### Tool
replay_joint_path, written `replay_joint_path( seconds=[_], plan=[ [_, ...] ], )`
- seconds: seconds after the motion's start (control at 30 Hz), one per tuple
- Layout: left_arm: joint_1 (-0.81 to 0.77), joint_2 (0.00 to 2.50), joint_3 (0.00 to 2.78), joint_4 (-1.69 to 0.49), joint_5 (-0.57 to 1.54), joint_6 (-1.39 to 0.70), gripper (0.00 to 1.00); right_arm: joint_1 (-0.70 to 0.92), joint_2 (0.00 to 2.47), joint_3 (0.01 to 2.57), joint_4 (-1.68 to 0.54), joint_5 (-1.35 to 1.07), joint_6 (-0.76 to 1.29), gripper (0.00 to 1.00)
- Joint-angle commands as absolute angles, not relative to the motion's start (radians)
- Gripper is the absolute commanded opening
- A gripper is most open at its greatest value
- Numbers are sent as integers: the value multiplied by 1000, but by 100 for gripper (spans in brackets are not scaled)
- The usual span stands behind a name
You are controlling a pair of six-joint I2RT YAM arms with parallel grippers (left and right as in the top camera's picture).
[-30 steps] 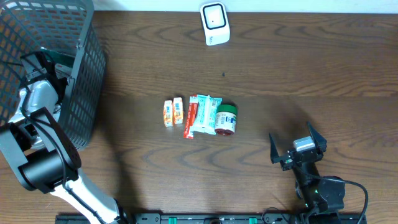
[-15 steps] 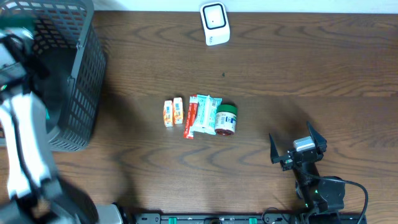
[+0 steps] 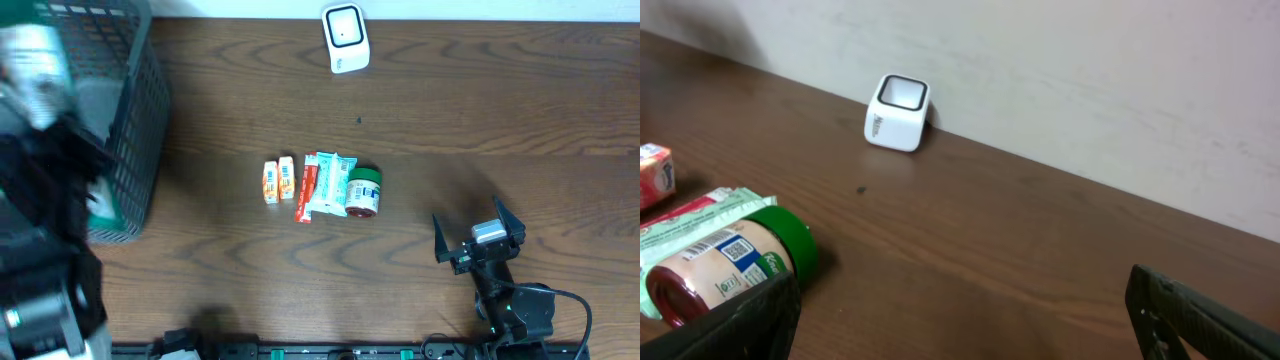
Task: Scan the item barcode
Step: 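Carry the gloves package out and lay it below the item row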
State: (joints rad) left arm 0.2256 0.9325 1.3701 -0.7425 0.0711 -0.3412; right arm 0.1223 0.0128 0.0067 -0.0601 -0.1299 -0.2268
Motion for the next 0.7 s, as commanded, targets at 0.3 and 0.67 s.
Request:
replay_joint_path(
  seconds=[0.3,0.67],
  plan=[
    [-305,1061,1256,-882,202,-419,7,138,10,6,-64,-124,-214,99],
    [-542,1240,1244,-854,-55,-472,8,138,10,6,-64,-124,-214,99]
  ],
)
